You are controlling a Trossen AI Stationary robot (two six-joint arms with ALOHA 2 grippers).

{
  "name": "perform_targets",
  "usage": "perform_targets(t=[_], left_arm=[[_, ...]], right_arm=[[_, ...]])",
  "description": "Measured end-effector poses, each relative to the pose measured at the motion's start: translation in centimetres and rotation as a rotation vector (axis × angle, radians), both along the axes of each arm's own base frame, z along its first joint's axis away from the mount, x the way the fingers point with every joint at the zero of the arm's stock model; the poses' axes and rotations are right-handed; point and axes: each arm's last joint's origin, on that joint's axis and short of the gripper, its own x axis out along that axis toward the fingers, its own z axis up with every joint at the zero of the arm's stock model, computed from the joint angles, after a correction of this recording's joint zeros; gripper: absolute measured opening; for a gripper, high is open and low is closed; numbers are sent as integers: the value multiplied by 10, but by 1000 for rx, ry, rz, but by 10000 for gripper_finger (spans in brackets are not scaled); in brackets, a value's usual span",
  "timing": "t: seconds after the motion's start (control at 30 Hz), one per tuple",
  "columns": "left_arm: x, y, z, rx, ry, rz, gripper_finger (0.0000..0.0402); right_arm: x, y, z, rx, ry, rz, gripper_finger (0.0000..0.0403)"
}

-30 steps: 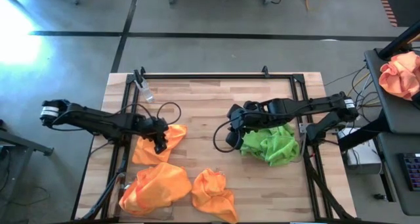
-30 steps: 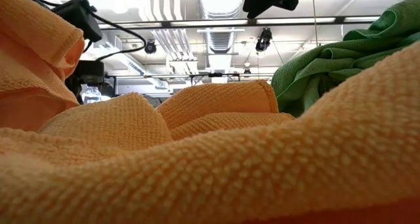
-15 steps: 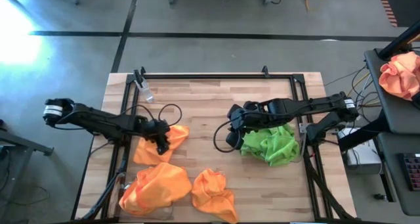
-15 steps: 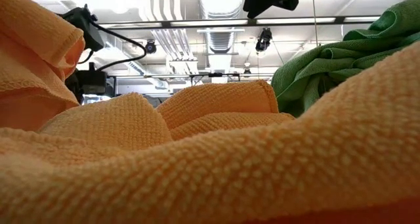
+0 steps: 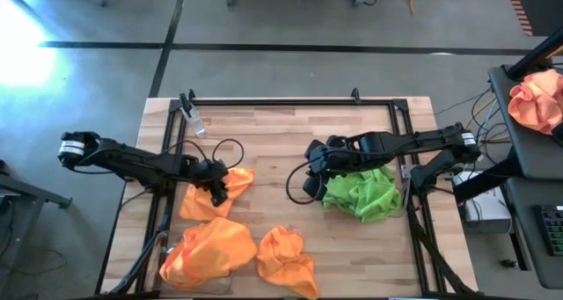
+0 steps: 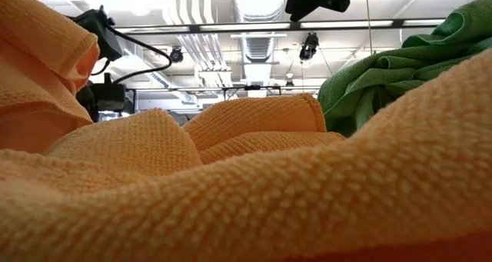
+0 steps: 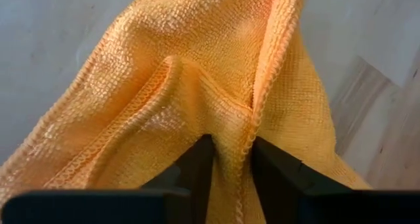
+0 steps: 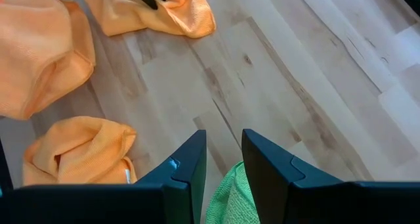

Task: Sort microfiber towel by color & place in baskets
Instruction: Put the left yellow towel into the left transparent bin

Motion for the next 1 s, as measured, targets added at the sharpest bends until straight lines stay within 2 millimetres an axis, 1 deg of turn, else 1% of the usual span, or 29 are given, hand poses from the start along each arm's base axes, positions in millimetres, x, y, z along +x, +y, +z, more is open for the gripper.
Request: perform_targets(t=[0.33,0.4,0.57,0.63,0.77,0.9,1.0], left_arm=[[0,0,0,-9,-2,12,11],[0,0,0,-15,-6,17,4],[3,-1,5,-48,-31,16,5],[8,-1,13,-56,-64,10,4],[21,-2,37,-44,-133,-20,4],[34,-2,71,-7,-175,-80,4],[41,-2,98,29,-186,-132,4]], right_arm=[[0,0,0,0,0,0,91],[0,0,0,0,0,0,91],[0,0,0,0,0,0,91],[0,0,0,0,0,0,91],[0,0,0,0,0,0,91],[0,0,0,0,0,0,91],[0,0,0,0,0,0,91]])
